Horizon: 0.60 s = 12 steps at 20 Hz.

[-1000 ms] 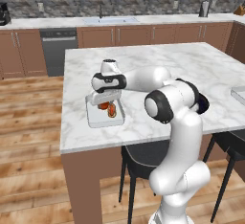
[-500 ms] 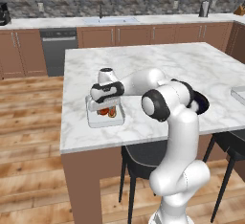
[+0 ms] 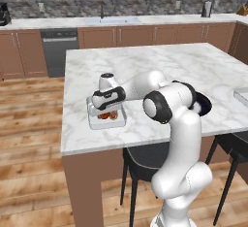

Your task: Place one cooked food and one vegetable from the large plate to each tupperware container.

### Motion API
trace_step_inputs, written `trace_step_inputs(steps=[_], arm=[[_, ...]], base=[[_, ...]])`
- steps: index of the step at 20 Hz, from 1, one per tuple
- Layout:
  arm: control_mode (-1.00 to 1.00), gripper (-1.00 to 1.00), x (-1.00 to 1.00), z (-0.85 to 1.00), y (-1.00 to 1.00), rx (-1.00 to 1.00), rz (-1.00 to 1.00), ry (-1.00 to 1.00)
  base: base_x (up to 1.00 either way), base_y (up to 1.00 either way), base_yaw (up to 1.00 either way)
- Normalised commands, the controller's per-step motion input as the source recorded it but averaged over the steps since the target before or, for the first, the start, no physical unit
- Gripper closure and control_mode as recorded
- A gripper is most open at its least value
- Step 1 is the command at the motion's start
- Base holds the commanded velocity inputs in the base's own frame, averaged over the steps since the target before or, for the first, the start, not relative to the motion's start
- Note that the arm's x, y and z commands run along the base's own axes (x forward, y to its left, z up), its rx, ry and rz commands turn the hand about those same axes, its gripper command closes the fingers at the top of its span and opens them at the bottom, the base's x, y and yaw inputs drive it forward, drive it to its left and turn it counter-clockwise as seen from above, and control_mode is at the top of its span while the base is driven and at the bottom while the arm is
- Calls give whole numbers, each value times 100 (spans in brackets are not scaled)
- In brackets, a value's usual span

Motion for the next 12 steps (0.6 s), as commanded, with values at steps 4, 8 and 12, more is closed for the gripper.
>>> trace_step_inputs(steps=[4,8,12], arm=[[-100,-100,0,25,-1,-3,-3,0],[-100,-100,0,36,-16,-3,-4,2],[-100,-100,-23,34,-64,0,-12,3]], base=[[0,0,0],[0,0,0],[0,0,0]])
